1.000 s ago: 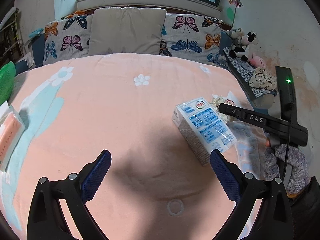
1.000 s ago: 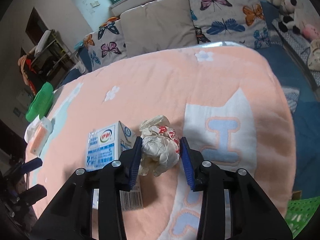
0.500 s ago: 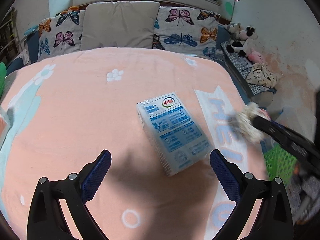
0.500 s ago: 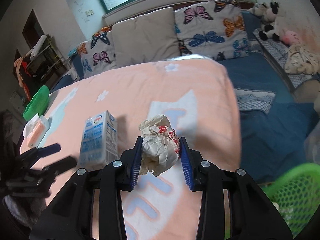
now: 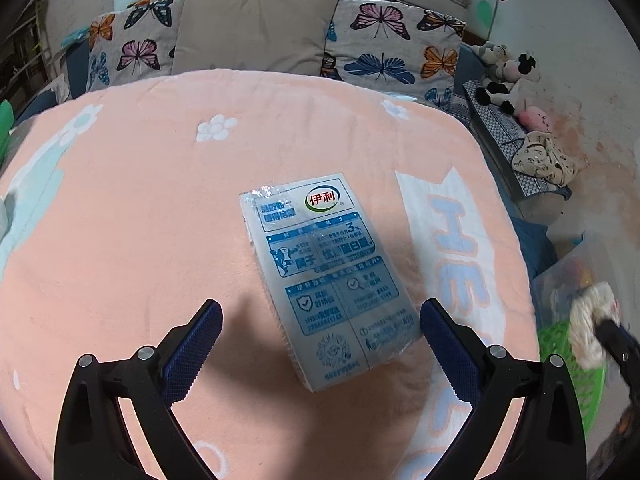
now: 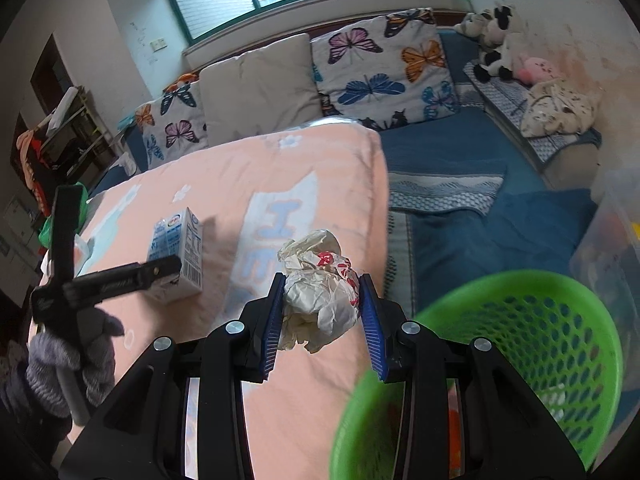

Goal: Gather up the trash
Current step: 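Grasp the white milk carton with the left gripper while the right carries the tissue to the basket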

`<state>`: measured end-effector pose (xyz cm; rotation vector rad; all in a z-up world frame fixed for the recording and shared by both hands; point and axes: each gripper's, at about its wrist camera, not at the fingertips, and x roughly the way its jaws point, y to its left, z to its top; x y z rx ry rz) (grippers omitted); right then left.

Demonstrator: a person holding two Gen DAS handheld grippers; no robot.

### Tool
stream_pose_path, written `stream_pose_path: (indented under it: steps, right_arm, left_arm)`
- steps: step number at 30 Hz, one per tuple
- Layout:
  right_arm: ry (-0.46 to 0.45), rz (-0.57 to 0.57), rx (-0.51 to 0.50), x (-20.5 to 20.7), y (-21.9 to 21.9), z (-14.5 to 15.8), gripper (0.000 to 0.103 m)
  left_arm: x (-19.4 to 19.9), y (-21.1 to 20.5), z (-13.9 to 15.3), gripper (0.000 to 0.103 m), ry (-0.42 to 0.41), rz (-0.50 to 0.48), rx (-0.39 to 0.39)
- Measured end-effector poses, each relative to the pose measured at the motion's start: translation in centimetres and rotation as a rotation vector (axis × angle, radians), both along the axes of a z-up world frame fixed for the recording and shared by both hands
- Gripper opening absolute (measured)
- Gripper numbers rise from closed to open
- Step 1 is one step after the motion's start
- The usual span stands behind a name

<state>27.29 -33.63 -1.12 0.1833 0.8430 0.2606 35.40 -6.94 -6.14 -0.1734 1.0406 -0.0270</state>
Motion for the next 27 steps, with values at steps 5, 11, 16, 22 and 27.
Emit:
stream_pose_path:
  steps: [5,11,16,22,27]
  right_arm:
    - [-0.018,-0.018,-0.017,-2.1,-1.1,0.4,0.037]
    - [-0.025,-0.032,-0.019,-3.8,-2.1,0.4,0.037]
    - [-0.019,-0.042,-0.035,-4.8,-2.6,0.0,0.037]
    - [-0.018,-0.057,-0.039,-5.7,-3.3,-0.2,0.037]
    - [-0.02,-0.071,-0.048,-6.8,-3.9,-0.2,0.037]
  left_arm:
    - [0.5,-0.4,-0.5,0.096,0.008,0.028,0.015]
    - [0.8,-0.4,-1.3,0.096,0.008,0.066,0.017]
    - [0.6,-0.7,-1.4,0.08,-0.007,0.051,0.036]
    - [-0.3,-0.6,-0.9,0.073,-0.021,0.035,0.028]
    - [-2.3,-0.4,0.6,0.071,-0.062,-0.006,0.034]
